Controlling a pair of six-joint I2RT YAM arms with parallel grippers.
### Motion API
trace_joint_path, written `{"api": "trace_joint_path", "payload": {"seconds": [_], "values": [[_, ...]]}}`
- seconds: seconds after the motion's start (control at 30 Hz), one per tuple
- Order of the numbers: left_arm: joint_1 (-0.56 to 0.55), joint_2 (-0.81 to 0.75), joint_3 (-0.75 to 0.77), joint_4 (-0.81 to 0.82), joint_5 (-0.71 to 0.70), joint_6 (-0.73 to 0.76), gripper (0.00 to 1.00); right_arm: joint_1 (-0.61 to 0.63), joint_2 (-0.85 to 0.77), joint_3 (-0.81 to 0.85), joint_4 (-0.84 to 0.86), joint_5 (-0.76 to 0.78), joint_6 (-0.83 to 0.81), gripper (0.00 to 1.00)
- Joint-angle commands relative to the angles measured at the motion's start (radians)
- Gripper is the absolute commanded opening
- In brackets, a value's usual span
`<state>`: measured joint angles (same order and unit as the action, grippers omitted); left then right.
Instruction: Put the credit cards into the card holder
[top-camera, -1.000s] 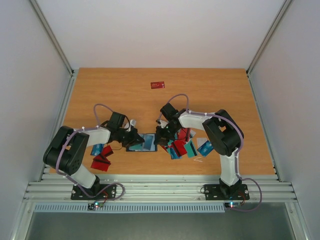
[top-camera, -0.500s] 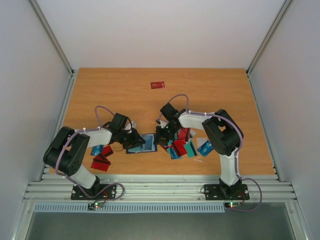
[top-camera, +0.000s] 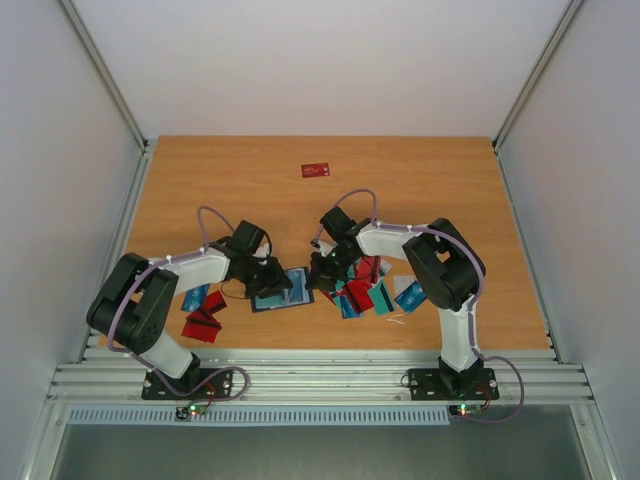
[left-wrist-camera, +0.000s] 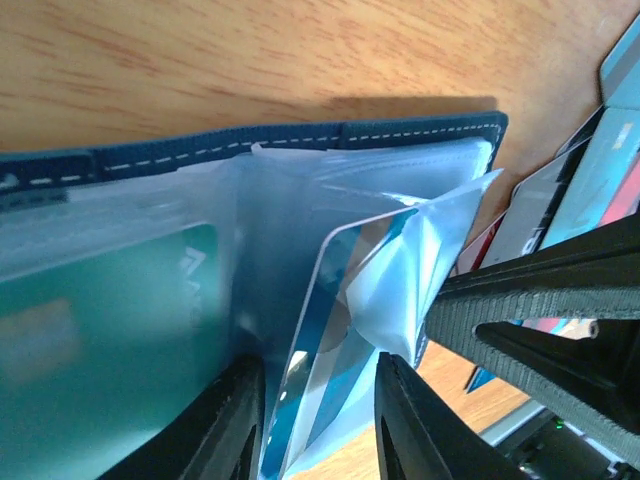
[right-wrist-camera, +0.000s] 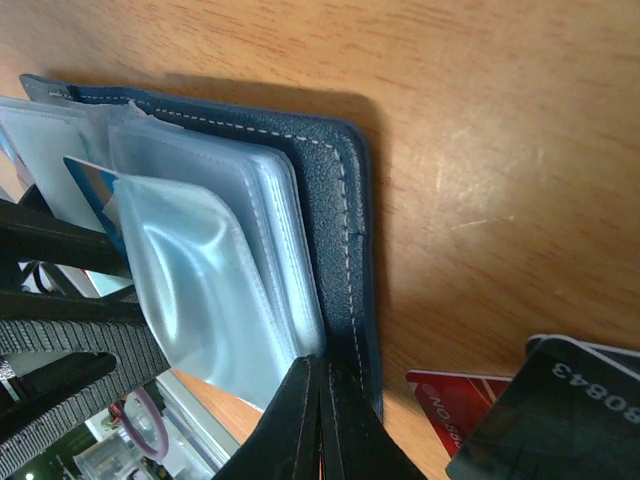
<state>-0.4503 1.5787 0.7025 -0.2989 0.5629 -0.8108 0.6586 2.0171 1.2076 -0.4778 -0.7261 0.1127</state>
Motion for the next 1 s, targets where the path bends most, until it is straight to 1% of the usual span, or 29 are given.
{"api": "trace_joint_path", "payload": {"seconds": [0.0, 0.2, 0.37, 0.4, 0.5, 0.53, 0.77, 0.97], "values": [[-0.025, 0.026, 0.049, -0.176, -0.081, -0.013, 0.35, 0.011, 0.012, -0.005, 0.037, 0.002, 0.008, 0.02], [-0.046, 0.041, 0.098, -0.233, -0.113, -0.049, 0.37, 0.011, 0.002, -0.012, 0.045, -0.008, 0.007, 0.02], [-0.079, 0.075, 0.138, -0.233, -0.125, -0.071, 0.38, 0.011, -0.005, -0.022, 0.048, -0.016, 0.004, 0.02], [-0.085, 0.083, 0.143, -0.230, -0.126, -0.076, 0.39, 0.012, -0.008, -0.024, 0.048, -0.017, 0.003, 0.02], [-0.100, 0.098, 0.151, -0.231, -0.134, -0.104, 0.47, 0.012, -0.014, -0.031, 0.046, -0.018, -0.001, 0.02], [-0.104, 0.099, 0.150, -0.231, -0.138, -0.117, 0.48, 0.011, -0.016, -0.033, 0.044, -0.018, -0.004, 0.01], [-0.111, 0.102, 0.140, -0.207, -0.159, -0.171, 0.49, 0.011, -0.033, -0.054, 0.038, -0.021, -0.015, 0.01], [-0.117, 0.114, 0.145, -0.179, -0.138, -0.194, 0.50, 0.007, -0.056, -0.063, 0.028, -0.018, -0.024, 0.01]]}}
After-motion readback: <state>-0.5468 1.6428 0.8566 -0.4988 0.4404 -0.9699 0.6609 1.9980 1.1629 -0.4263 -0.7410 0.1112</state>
